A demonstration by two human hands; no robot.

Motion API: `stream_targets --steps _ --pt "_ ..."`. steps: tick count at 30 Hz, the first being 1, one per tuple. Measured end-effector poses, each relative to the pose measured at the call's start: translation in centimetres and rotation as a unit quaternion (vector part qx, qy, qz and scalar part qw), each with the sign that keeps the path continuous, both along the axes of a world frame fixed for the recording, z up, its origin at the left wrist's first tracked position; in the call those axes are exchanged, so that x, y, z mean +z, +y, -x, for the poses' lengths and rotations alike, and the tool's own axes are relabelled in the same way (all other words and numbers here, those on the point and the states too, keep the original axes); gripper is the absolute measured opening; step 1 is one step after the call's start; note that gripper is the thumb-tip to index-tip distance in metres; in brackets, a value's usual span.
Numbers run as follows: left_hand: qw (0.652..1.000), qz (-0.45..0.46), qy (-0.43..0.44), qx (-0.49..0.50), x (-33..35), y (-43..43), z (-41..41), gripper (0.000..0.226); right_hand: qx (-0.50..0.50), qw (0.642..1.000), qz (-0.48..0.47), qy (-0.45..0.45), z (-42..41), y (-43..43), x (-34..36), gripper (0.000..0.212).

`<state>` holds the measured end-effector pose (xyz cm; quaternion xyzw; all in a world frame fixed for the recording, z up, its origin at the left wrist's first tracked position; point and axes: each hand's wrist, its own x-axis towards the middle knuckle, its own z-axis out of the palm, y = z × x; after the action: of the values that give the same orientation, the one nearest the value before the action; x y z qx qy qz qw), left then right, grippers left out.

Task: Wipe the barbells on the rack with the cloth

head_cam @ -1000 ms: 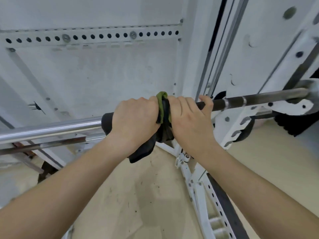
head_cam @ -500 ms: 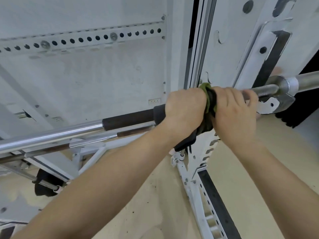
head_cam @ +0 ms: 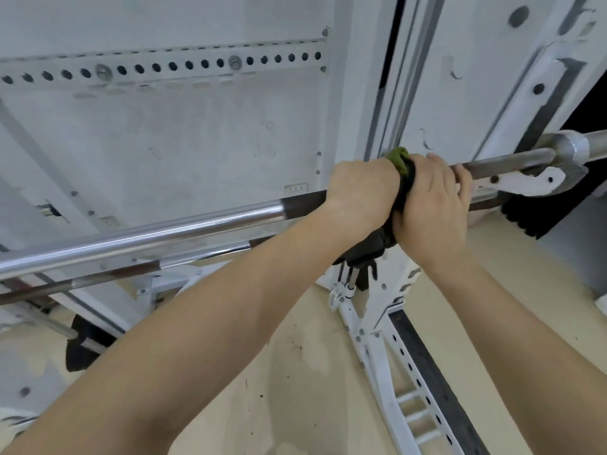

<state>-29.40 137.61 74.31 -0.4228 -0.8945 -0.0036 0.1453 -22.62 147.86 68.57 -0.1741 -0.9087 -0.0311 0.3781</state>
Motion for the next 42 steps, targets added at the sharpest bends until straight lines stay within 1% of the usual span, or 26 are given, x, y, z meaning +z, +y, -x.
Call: stream_targets --steps 2,4,6,8,10,12,14,17,19,22,25,28,30,33,35,37,38,40,42 --pt "1.000 -0.002 -0.002 0.012 0.1 -4.6 0.4 0.006 0.025 0.999 0.020 -0.030 0.4 -4.9 0.4 0.073" --pt "0.999 -0.007 0.003 0.032 0.1 -9.6 0.8 0.006 0.048 0.998 0.032 -0.033 0.7 -10.0 0.8 0.076" --pt "0.998 -0.015 0.029 0.061 -0.2 -15.9 1.4 0.015 0.080 0.996 0.024 -0.029 1.2 -15.6 0.9 0.076" --pt "0.992 -0.015 0.080 0.094 -0.7 -23.4 2.4 0.024 0.118 0.992 0.005 -0.035 2.0 -22.3 0.6 0.078" --pt "0.986 0.007 0.099 0.134 -0.7 -31.5 3.1 0.029 0.148 0.988 -0.009 -0.043 3.0 -29.8 0.4 0.081" --pt "0.980 0.038 0.088 0.172 -0.8 -39.2 4.1 0.029 0.173 0.984 -0.008 -0.048 4.0 -37.2 0.4 0.080" --pt "0.977 0.040 0.079 0.195 -0.5 -46.1 4.7 0.030 0.200 0.978 -0.012 -0.050 5.0 -44.1 0.4 0.081" --pt "0.976 0.029 0.115 0.182 -0.2 -52.9 5.1 0.019 0.204 0.978 0.009 -0.050 5.9 -52.1 0.8 0.082" --pt "0.980 0.023 0.127 0.149 -0.3 -54.8 5.4 0.013 0.196 0.979 0.028 -0.052 6.4 -54.5 0.9 0.083" --pt "0.985 0.011 0.115 0.125 -0.7 -56.0 5.8 0.021 0.207 0.978 -0.001 -0.035 6.6 -54.8 0.5 0.084" --pt "0.981 -0.006 0.149 0.120 -1.0 -59.1 6.2 0.026 0.233 0.971 -0.048 0.002 6.8 -56.3 0.6 0.071" --pt "0.972 -0.009 0.172 0.159 -1.4 -64.7 6.7 0.027 0.302 0.951 -0.066 -0.002 7.7 -60.9 0.8 0.067" --pt "0.969 -0.015 0.158 0.188 -1.4 -68.7 6.9 0.028 0.338 0.938 -0.078 -0.020 8.3 -64.3 1.0 0.059" --pt "0.960 -0.010 0.153 0.235 -1.2 -74.1 6.5 0.033 0.392 0.915 -0.080 -0.052 9.6 -68.8 1.6 0.061" --pt "0.956 -0.008 0.154 0.249 -0.8 -76.7 5.7 0.024 0.438 0.895 -0.063 -0.059 10.3 -70.8 2.0 0.062" --pt "0.954 -0.023 0.153 0.256 -0.4 -78.9 4.4 0.014 0.488 0.872 -0.009 -0.043 10.7 -72.1 2.4 0.062" --pt "0.951 -0.041 0.155 0.263 0.1 -79.9 3.6 0.015 0.513 0.858 0.029 -0.015 10.8 -72.7 2.6 0.064" --pt "0.939 -0.120 0.171 0.273 1.7 -81.9 1.9 0.033 0.551 0.827 0.096 0.066 10.4 -74.2 3.8 0.059" --pt "0.905 -0.223 0.216 0.290 3.9 -84.3 1.1 0.043 0.567 0.806 0.126 0.114 10.1 -76.8 5.4 0.062"
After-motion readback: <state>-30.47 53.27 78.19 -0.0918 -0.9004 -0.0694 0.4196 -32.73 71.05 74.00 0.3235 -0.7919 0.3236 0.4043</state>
